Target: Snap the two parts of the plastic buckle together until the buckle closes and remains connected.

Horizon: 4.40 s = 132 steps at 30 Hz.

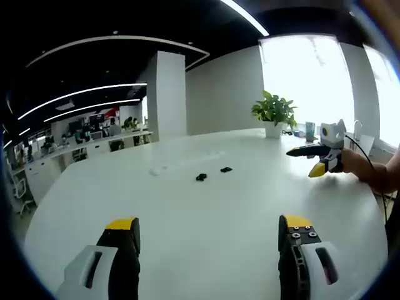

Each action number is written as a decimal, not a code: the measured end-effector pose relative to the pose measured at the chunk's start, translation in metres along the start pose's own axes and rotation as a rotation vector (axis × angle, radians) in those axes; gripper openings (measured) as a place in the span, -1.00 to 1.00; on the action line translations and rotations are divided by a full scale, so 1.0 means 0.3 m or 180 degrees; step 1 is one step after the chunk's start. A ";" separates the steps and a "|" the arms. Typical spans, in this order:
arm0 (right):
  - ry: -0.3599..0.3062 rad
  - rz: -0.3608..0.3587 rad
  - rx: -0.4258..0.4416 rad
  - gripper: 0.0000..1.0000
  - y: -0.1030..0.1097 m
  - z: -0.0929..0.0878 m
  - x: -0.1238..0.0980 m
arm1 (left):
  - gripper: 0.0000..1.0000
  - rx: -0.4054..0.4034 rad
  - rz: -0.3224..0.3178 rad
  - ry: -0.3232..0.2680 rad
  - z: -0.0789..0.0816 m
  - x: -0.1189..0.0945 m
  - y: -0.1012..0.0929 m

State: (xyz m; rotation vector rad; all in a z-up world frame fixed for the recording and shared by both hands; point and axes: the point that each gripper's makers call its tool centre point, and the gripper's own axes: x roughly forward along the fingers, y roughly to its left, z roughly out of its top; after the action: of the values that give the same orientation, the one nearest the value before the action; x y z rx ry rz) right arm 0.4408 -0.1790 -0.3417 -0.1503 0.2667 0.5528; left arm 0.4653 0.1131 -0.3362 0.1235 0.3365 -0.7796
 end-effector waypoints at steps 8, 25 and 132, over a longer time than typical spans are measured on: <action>0.0005 -0.0005 -0.0002 1.00 -0.002 -0.002 0.006 | 0.96 -0.0020 -0.0031 -0.0031 0.006 0.005 -0.011; 0.0029 -0.0008 0.0041 1.00 -0.013 -0.017 0.013 | 0.99 -0.0067 -0.0048 0.0065 -0.006 0.011 -0.024; 0.0033 -0.0090 0.0111 1.00 -0.032 -0.020 -0.001 | 0.96 -0.0219 -0.0168 -0.0141 0.024 0.018 -0.042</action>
State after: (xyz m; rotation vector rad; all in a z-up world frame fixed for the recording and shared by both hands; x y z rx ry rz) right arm 0.4444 -0.1884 -0.3467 -0.1229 0.2838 0.5192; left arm 0.4616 0.0990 -0.3311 0.0328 0.3252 -0.8208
